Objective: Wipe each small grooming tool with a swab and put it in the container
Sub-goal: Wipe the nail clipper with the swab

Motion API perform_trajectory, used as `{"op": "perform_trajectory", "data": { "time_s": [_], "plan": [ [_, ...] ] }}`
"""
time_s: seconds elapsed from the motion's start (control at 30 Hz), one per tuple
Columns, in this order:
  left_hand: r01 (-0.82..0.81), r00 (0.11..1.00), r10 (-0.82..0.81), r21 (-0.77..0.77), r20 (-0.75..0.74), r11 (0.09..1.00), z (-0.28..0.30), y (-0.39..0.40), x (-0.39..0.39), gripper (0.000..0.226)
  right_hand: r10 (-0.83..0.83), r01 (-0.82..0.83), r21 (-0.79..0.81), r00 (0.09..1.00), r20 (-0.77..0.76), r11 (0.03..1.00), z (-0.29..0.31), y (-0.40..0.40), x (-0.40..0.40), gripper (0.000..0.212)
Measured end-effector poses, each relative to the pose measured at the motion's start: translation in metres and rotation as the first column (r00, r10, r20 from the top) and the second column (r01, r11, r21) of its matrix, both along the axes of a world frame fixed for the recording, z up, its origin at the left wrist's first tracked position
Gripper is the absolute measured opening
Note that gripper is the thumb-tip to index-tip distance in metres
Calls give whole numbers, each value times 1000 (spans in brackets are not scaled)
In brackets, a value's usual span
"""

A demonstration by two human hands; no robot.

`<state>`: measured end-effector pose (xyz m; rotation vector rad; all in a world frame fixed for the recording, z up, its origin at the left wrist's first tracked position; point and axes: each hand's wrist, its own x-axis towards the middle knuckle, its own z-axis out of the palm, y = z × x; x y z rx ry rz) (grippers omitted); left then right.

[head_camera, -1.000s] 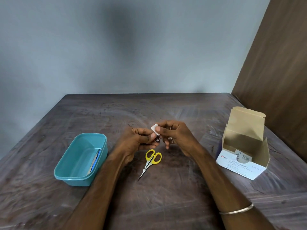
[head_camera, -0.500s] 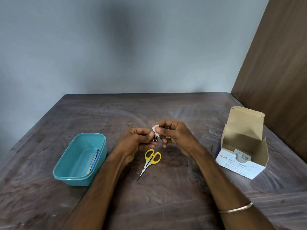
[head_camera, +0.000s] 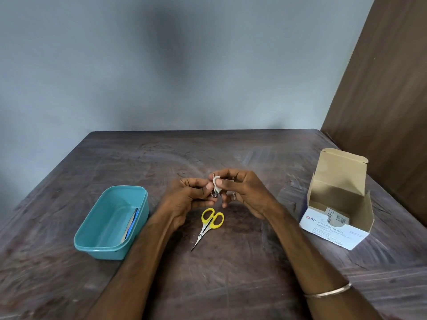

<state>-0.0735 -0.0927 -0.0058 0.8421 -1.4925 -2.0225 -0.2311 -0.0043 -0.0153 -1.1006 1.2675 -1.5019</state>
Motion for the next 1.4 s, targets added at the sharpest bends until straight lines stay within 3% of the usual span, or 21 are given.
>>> {"op": "perform_trajectory", "data": {
  "time_s": [0.2,0.43,0.63,0.87,1.13,1.4],
  "plan": [
    [-47,999,47,-34,11,998,3,3,0,28,53,-53,2,998,-28,999,0,1,1,26],
    [-96,993,101,-84,56,992,2,2,2,18,79,-79,11,995,-64,997,-4,-1,4,27],
    [-91,996,92,-75,14,993,-1,0,1,34,62,-59,24,985,-160,998,1,2,4,29],
    [-109,994,109,-94,-2,990,0,1,1,29,40,-41,-4,980,-194,999,2,3,3,36],
    [-107,994,104,-92,-37,990,2,1,1,7,12,-21,-46,985,-174,999,-1,0,3,42],
    [-118,992,109,-189,-59,975,9,10,1,12,-100,56,-136,934,-344,989,-3,-4,3,40]
  ]
}}
